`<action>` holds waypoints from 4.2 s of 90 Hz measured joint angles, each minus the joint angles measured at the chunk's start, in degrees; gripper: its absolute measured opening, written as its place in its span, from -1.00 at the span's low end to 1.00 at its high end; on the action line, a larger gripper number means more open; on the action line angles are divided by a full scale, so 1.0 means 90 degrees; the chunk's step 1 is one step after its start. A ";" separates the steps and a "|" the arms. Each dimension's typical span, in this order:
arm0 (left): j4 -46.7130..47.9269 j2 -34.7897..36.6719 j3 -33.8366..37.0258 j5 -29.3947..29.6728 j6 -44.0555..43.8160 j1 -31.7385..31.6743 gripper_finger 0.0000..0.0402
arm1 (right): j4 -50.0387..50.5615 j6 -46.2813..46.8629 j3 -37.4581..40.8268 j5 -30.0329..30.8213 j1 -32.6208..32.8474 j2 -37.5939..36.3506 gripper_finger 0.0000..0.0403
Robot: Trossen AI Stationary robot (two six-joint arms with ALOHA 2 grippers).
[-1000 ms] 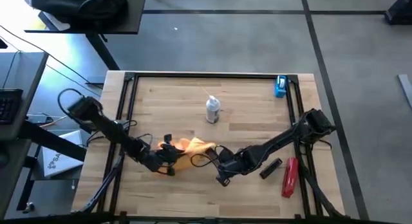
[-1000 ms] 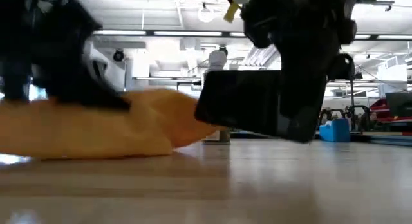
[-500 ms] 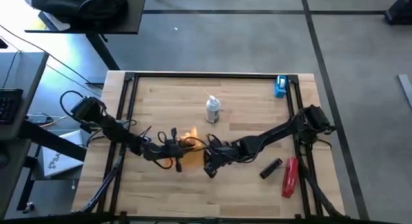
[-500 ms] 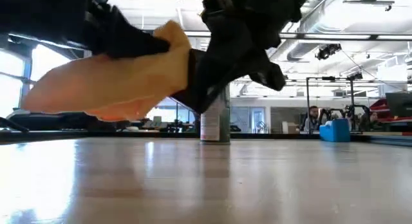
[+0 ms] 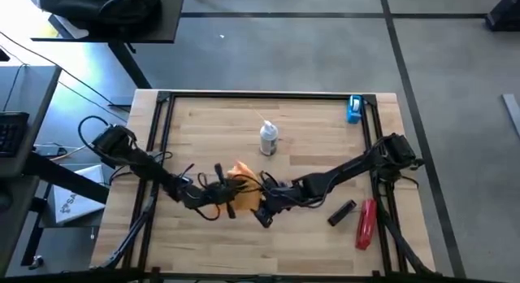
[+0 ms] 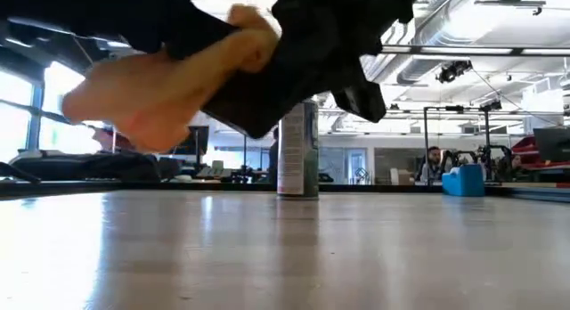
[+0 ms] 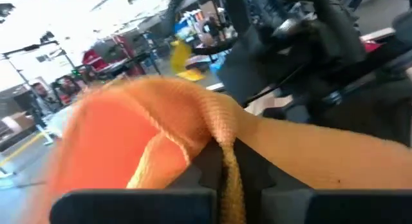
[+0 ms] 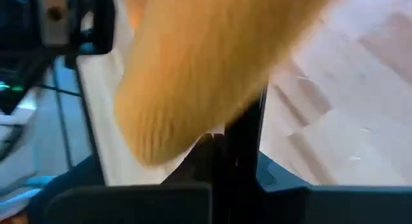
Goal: Apply microfiber cloth
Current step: Wipe the front of the cellphone with the yellow microfiber cloth
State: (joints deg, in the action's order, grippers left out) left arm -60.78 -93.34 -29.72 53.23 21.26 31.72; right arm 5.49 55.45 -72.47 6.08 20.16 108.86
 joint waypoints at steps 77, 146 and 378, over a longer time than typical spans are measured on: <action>0.0069 0.0833 0.0761 0.1668 0.0041 0.1248 -1.00 | -0.0386 -0.0191 -0.0073 -0.0151 -0.0065 -0.0163 -1.00; -0.0785 0.1290 0.0758 0.1019 0.0878 0.1508 -1.00 | -0.0350 -0.0360 -0.0083 -0.0038 -0.0158 -0.0168 -1.00; -0.2070 0.0588 0.0780 -0.0029 0.1888 0.0310 -1.00 | -0.0167 -0.0693 -0.0070 0.0318 -0.0163 -0.0465 -1.00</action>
State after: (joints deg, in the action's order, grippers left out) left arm -79.41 -88.05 -22.70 52.97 38.25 34.51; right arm 3.99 49.21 -73.10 8.94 18.70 104.68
